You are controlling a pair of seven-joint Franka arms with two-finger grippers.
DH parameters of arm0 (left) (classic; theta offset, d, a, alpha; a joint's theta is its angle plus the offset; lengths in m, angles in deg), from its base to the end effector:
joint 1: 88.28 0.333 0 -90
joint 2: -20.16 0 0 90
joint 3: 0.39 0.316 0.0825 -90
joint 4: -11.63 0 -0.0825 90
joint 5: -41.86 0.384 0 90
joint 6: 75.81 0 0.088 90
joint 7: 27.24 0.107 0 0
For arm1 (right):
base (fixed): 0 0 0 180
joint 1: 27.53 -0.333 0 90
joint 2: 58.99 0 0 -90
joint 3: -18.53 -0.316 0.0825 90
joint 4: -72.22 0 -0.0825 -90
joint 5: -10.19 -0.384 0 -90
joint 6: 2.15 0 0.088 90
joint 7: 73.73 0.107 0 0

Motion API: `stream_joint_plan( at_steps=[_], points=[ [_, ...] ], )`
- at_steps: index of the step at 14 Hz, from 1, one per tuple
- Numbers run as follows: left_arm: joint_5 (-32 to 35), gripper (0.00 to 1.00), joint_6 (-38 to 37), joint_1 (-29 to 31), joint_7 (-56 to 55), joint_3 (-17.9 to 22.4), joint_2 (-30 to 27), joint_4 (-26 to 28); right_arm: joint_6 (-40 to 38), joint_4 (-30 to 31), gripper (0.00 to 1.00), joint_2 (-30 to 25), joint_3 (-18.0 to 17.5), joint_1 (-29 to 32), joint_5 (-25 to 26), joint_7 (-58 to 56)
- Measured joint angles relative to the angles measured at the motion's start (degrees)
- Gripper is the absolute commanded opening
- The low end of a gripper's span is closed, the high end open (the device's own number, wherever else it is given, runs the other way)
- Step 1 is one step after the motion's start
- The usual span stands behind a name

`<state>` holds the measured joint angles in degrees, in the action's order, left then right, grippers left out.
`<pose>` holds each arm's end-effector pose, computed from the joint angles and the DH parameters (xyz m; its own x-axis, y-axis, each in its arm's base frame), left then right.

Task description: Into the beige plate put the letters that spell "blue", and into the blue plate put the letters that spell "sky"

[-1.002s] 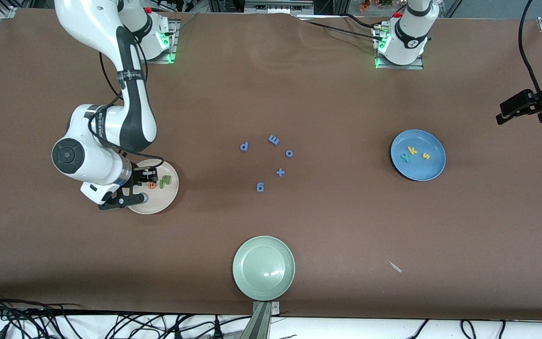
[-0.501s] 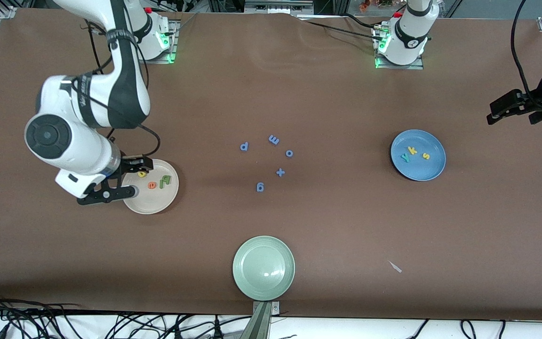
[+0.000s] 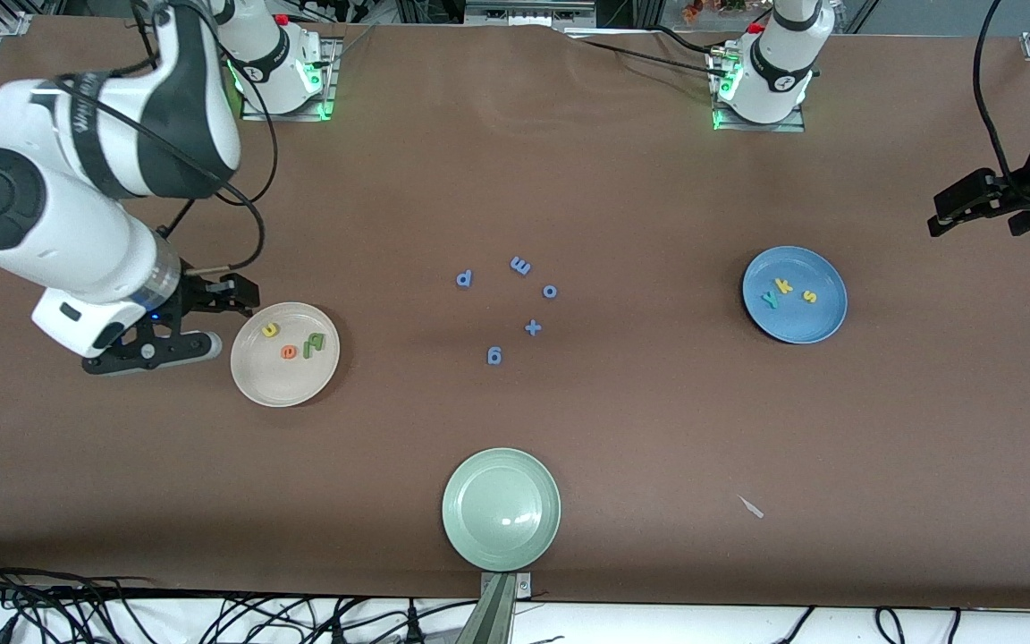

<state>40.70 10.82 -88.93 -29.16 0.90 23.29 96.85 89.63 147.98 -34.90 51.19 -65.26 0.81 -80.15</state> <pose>0.5658 0.0037 0.6280 0.9986 0.0435 -0.0306 0.0440 -0.9989 0.0180 0.6455 0.1435 0.5181 0.9728 0.2160 -0.0838 0.2206 -0.9741 0.0503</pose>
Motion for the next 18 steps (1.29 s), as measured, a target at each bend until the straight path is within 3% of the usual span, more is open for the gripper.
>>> stream_joint_plan(
  at_steps=[2, 3, 7, 9, 12, 18],
  points=[
    [0.00, 1.00, 0.00, 0.12, 0.00, 0.05, -0.01, -0.12, -0.33, 2.83, 1.00, -6.17, -11.76, 11.05, 3.53, 0.11],
    [0.00, 1.00, 0.00, 0.27, 0.00, 0.13, -0.01, -0.14, -0.77, 4.60, 1.00, -9.40, -15.10, 14.81, 4.00, 0.11],
    [0.00, 1.00, 0.01, 0.84, 0.18, 0.53, -0.02, -0.22, -2.80, 13.19, 1.00, -21.62, -23.76, 23.75, 4.78, 0.11],
    [0.00, 1.00, 0.01, 0.83, 0.18, 0.25, -0.03, -0.27, -3.49, 15.26, 1.00, -24.24, -27.92, 27.51, 7.16, 0.12],
    [0.00, 1.00, 0.01, 0.78, 0.18, 0.07, -0.03, -0.29, -3.42, 15.58, 1.00, -23.87, -30.49, 28.56, 9.14, 0.37],
    [0.00, 1.00, -0.31, 0.59, 0.18, 0.04, -0.03, -0.29, -3.38, 15.58, 1.00, -22.44, -30.70, 28.94, 9.18, 0.90]
  ],
)
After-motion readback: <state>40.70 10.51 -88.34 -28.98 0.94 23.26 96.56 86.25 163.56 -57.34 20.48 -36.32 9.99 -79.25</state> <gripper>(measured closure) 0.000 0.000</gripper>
